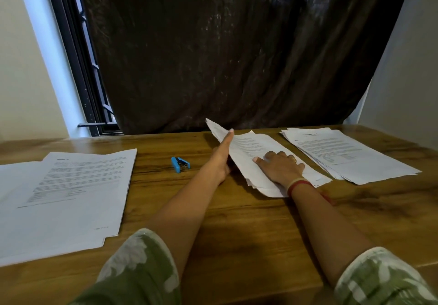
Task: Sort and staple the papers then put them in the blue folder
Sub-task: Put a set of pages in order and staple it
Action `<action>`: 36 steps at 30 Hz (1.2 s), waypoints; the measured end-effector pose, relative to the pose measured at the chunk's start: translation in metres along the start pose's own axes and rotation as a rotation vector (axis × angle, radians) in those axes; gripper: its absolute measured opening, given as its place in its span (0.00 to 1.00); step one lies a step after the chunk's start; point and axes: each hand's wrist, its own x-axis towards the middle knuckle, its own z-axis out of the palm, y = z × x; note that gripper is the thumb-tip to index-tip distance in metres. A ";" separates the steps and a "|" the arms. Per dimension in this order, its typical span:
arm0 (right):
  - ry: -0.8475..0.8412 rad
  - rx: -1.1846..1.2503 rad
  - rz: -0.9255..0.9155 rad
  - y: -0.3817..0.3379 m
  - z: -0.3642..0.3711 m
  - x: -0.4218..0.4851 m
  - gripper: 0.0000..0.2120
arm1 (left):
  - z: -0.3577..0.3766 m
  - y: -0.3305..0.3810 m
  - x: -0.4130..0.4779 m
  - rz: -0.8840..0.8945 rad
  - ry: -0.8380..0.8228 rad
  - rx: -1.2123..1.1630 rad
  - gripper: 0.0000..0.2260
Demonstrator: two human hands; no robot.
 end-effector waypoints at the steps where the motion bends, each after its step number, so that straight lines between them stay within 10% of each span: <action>1: 0.006 0.025 -0.010 -0.001 -0.001 -0.002 0.29 | -0.005 0.001 0.001 0.018 0.014 0.077 0.18; 12: 0.275 0.167 0.035 0.013 -0.017 -0.019 0.26 | -0.056 0.041 -0.023 0.082 0.018 0.303 0.18; 20: -0.150 1.181 -0.056 -0.036 -0.022 -0.024 0.17 | -0.108 0.064 -0.068 0.079 0.101 0.436 0.18; 26: -0.292 1.123 -0.234 -0.054 -0.014 -0.039 0.08 | -0.118 0.069 -0.076 -0.018 0.057 0.422 0.14; 36: -0.152 1.219 -0.116 -0.051 -0.004 -0.047 0.08 | -0.199 0.097 -0.097 0.298 0.173 -0.243 0.07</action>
